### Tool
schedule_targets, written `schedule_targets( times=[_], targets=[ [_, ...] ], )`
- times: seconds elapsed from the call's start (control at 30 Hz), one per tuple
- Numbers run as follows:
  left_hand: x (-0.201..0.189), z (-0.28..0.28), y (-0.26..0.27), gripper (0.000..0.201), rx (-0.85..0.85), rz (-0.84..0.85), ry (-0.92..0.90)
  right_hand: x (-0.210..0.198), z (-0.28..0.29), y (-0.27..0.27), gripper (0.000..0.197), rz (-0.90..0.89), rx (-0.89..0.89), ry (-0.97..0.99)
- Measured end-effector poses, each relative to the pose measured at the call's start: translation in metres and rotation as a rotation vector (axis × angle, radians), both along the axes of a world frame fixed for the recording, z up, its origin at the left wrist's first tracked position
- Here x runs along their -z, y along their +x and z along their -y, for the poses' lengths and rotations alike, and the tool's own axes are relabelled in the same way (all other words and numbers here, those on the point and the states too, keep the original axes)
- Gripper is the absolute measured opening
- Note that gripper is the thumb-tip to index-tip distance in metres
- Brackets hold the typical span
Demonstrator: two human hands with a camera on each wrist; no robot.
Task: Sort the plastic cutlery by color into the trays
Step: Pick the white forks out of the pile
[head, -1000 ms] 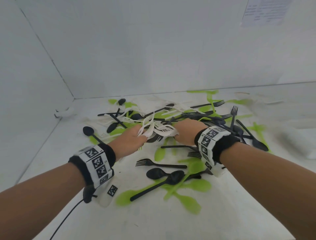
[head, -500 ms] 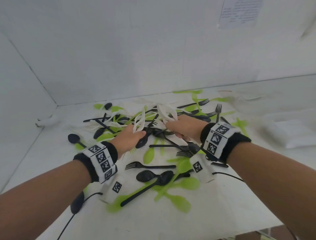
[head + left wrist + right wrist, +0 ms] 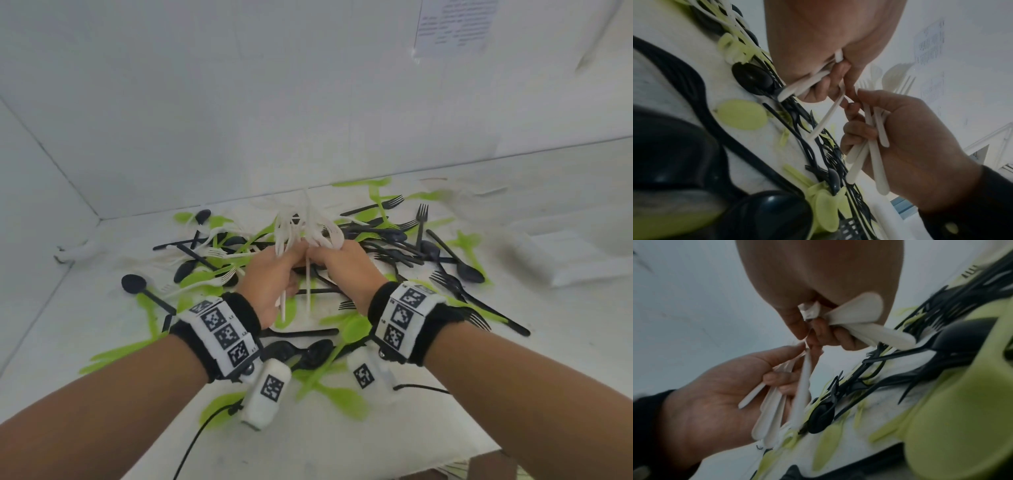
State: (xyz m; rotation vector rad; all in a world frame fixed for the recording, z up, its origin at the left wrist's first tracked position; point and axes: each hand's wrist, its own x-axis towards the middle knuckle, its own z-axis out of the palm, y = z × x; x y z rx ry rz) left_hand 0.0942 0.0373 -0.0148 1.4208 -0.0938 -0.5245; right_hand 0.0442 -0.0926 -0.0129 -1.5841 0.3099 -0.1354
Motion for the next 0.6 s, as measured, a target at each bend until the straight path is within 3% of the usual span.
schedule_targets(
  times=[0.07,0.17,0.23,0.33,0.4,0.5,0.6],
  targets=[
    [-0.001,-0.002,-0.005,0.022,0.006,-0.008,0.028,-0.002,0.006,-0.004,0.018,0.021,0.036,0.092],
    [-0.004,-0.006,-0.007,0.029,0.035,-0.032,0.064,-0.001,0.013,-0.001,0.021,-0.045,0.226,0.048],
    [-0.007,-0.010,-0.008,0.031,0.095,-0.074,0.051,-0.001,0.014,0.001,0.027,-0.089,0.215,0.074],
    [-0.007,-0.014,-0.009,0.035,0.151,-0.146,-0.004,0.001,0.006,0.003,0.023,-0.082,0.115,0.230],
    [-0.004,-0.018,-0.007,0.036,0.134,-0.144,0.003,0.004,0.004,0.007,0.021,-0.086,0.139,0.295],
    [0.002,-0.025,-0.005,0.028,0.050,-0.195,-0.005,0.007,0.014,0.017,0.022,-0.112,0.347,0.317],
    [0.003,-0.033,-0.004,0.016,0.037,-0.194,-0.033,0.008,0.021,0.021,0.027,-0.132,0.340,0.248]
  ],
)
